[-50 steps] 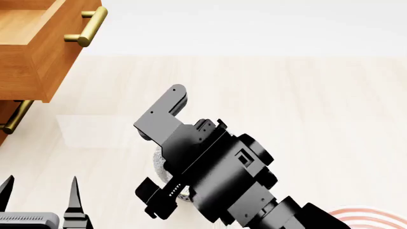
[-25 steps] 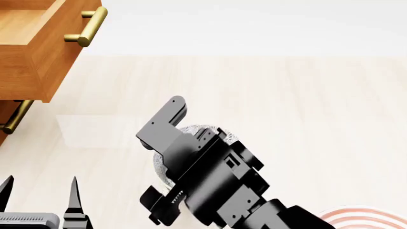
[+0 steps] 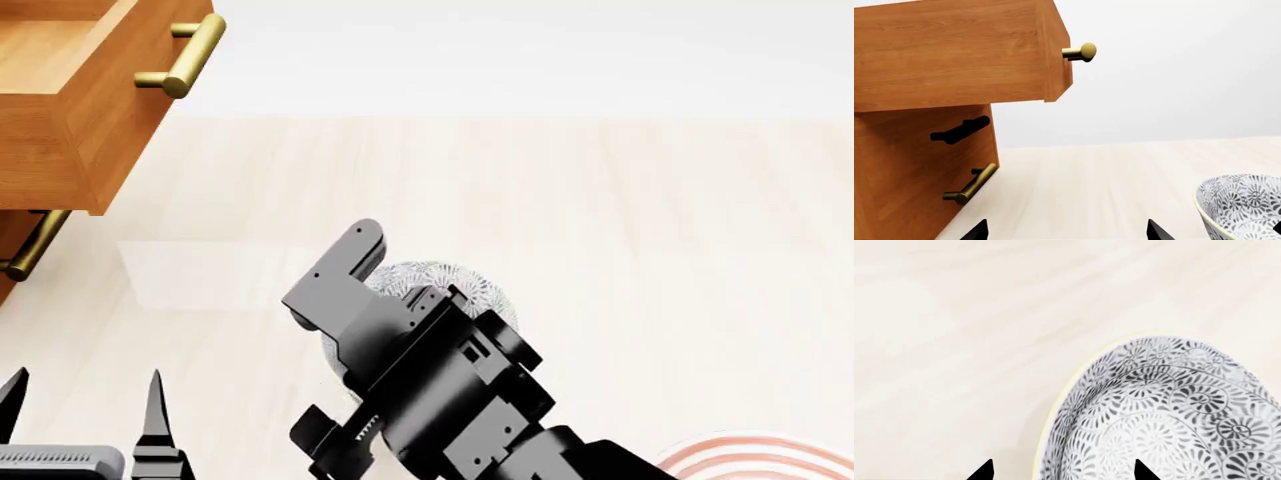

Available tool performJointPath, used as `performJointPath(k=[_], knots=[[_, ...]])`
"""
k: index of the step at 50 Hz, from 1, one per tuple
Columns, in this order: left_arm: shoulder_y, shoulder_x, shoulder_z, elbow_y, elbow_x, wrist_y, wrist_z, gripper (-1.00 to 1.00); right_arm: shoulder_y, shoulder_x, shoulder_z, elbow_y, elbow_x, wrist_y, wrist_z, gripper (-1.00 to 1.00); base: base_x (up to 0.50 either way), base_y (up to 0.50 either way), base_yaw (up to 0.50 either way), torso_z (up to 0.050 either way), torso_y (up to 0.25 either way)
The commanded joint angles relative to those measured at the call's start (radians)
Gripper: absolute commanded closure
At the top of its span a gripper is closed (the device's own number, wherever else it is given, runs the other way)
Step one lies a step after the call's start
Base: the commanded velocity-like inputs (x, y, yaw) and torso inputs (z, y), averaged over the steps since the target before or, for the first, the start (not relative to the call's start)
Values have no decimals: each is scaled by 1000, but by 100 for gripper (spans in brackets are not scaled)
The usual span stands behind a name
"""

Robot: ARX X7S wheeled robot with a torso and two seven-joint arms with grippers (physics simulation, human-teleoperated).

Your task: Put the bowl on the plate.

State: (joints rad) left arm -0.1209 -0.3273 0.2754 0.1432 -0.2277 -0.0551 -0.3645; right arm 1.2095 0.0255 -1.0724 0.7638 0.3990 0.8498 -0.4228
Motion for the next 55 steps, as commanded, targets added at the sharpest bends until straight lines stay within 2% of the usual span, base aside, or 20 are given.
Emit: performJointPath(k=[1, 14, 45, 46, 55], knots=[[0, -2, 2, -1, -2, 2, -3, -100, -6, -15, -21, 52, 13, -38, -5, -100, 0, 0, 0, 0, 0], [-2, -3, 9, 0, -1, 0, -5, -100, -1, -22, -59, 117, 58, -91, 1, -100, 0, 0, 0, 0, 0], [-2, -9, 15, 3, -8, -1, -12, -100, 34, -23, -266, 202, 288, -189, 56, -100, 0, 0, 0, 0, 0], [-2, -9, 16, 6, -8, -3, -12, -100, 35, -23, -269, 201, 292, -190, 56, 100, 0, 0, 0, 0, 0], [-5, -11, 19, 3, -9, -2, -12, -100, 36, -21, -293, 201, 309, -197, 64, 100, 0, 0, 0, 0, 0]])
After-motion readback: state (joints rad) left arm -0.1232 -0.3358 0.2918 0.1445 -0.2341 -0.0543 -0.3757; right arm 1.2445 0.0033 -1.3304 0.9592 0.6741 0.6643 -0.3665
